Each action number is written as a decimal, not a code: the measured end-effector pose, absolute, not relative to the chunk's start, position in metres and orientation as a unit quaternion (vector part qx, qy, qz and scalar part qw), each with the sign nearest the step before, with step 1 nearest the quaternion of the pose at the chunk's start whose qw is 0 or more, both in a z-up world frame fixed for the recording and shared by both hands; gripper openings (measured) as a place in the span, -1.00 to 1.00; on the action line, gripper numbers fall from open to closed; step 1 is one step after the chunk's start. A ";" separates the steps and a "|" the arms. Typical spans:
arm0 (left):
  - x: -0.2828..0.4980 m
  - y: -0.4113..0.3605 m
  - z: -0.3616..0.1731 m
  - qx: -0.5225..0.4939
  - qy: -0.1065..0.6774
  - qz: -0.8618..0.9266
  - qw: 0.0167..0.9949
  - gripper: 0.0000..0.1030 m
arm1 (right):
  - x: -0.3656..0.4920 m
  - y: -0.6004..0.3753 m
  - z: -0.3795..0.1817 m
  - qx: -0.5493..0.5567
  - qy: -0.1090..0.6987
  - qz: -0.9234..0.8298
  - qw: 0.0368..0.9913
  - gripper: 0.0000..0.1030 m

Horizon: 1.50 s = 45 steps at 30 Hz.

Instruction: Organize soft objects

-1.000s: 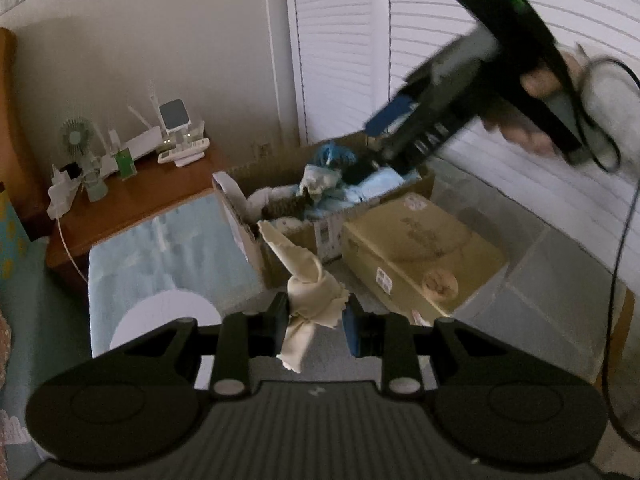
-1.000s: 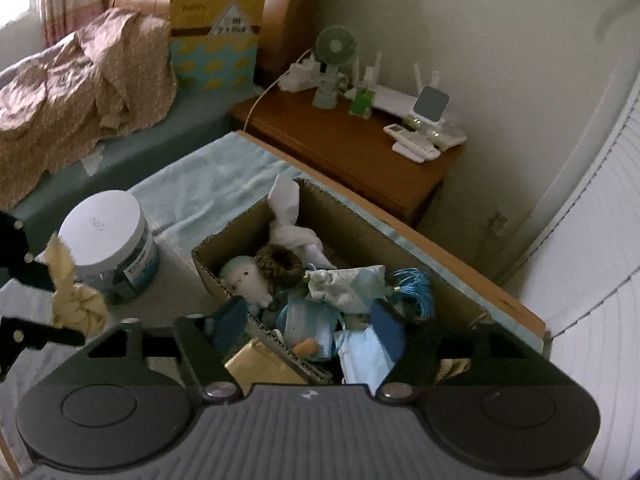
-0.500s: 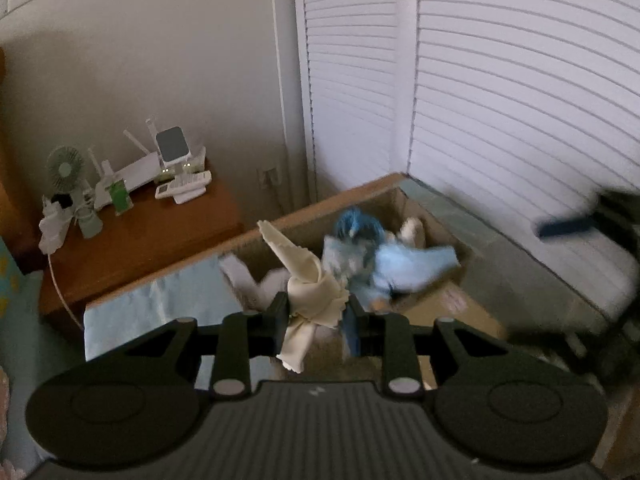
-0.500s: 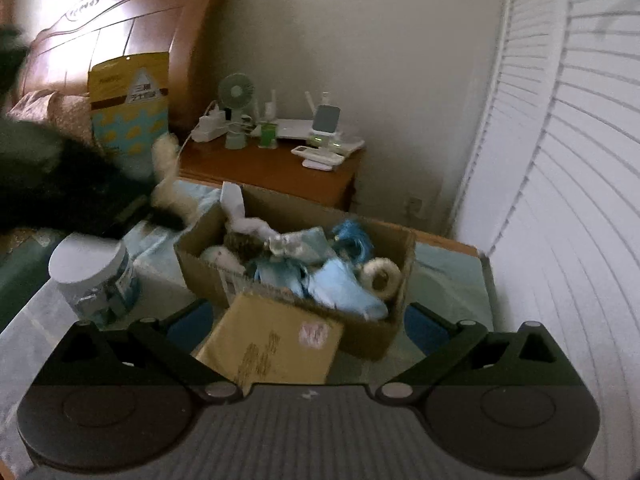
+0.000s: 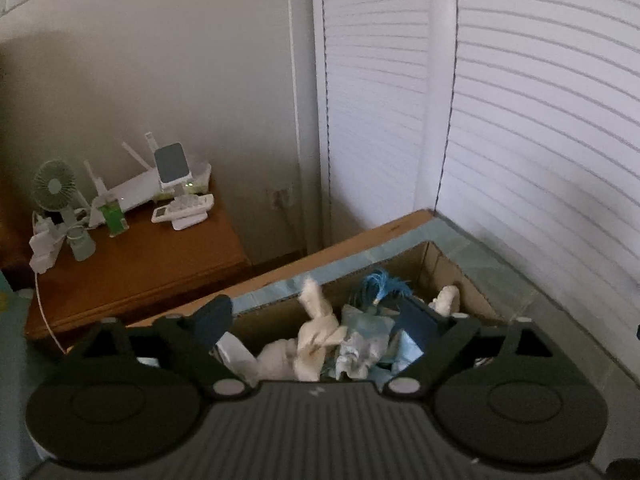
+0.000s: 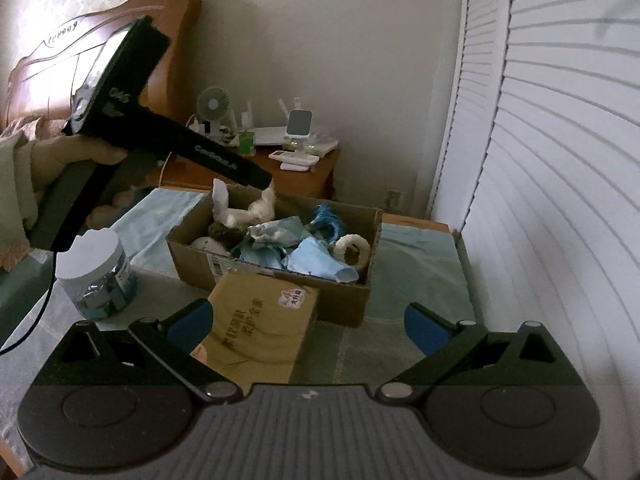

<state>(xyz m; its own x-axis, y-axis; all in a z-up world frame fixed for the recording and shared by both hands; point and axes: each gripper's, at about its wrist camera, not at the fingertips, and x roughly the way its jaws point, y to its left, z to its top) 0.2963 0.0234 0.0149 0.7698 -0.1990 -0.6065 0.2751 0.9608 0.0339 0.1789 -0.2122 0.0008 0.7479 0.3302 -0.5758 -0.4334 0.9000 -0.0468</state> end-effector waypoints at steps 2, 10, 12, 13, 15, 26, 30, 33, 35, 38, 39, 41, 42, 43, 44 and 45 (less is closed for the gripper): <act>0.287 0.025 0.018 0.063 0.308 -0.119 0.942 0.94 | 0.178 -0.214 0.002 -0.083 0.290 0.205 0.931 1.00; 0.212 0.029 0.020 0.062 0.279 -0.089 0.954 0.99 | 0.169 -0.212 0.012 -0.067 0.302 0.170 0.936 1.00; 0.191 0.029 0.020 0.061 0.277 -0.068 0.956 0.99 | 0.170 -0.210 0.013 -0.059 0.316 0.147 0.935 1.00; 0.181 0.028 0.019 0.058 0.285 -0.056 0.955 0.99 | 0.170 -0.209 0.014 -0.057 0.324 0.133 0.935 1.00; 0.164 0.029 0.019 0.040 0.295 -0.037 0.954 0.99 | 0.169 -0.206 0.012 -0.053 0.336 0.111 0.934 1.00; 0.109 0.023 0.025 -0.016 0.353 0.011 0.936 0.99 | 0.142 -0.191 0.007 -0.045 0.359 0.094 0.928 1.00; 0.104 0.022 0.029 -0.022 0.349 0.013 0.937 0.99 | 0.135 -0.189 0.010 -0.050 0.355 0.090 0.929 1.00; 0.104 0.019 0.029 -0.020 0.348 0.018 0.937 0.99 | 0.134 -0.190 0.011 -0.049 0.355 0.089 0.929 1.00; 0.103 0.018 0.029 -0.016 0.348 0.019 0.937 0.99 | 0.134 -0.190 0.011 -0.049 0.356 0.088 0.929 1.00; 0.101 0.015 0.030 -0.013 0.350 0.018 0.937 0.99 | 0.134 -0.191 0.011 -0.049 0.356 0.088 0.929 1.00; 0.100 0.015 0.031 -0.013 0.349 0.019 0.937 0.99 | 0.134 -0.191 0.011 -0.049 0.356 0.088 0.929 1.00; 0.101 0.014 0.032 -0.012 0.348 0.020 0.937 0.99 | 0.134 -0.191 0.011 -0.049 0.356 0.089 0.929 1.00; 0.101 0.014 0.032 -0.012 0.348 0.022 0.937 0.99 | 0.134 -0.191 0.011 -0.049 0.356 0.088 0.929 1.00; 0.101 0.014 0.032 -0.012 0.348 0.022 0.937 0.99 | 0.133 -0.191 0.011 -0.049 0.356 0.088 0.929 1.00; 0.101 0.015 0.032 -0.012 0.349 0.021 0.937 0.99 | 0.133 -0.191 0.011 -0.050 0.356 0.088 0.929 1.00; 0.100 0.015 0.032 -0.013 0.349 0.022 0.937 0.99 | 0.133 -0.192 0.011 -0.050 0.356 0.089 0.929 1.00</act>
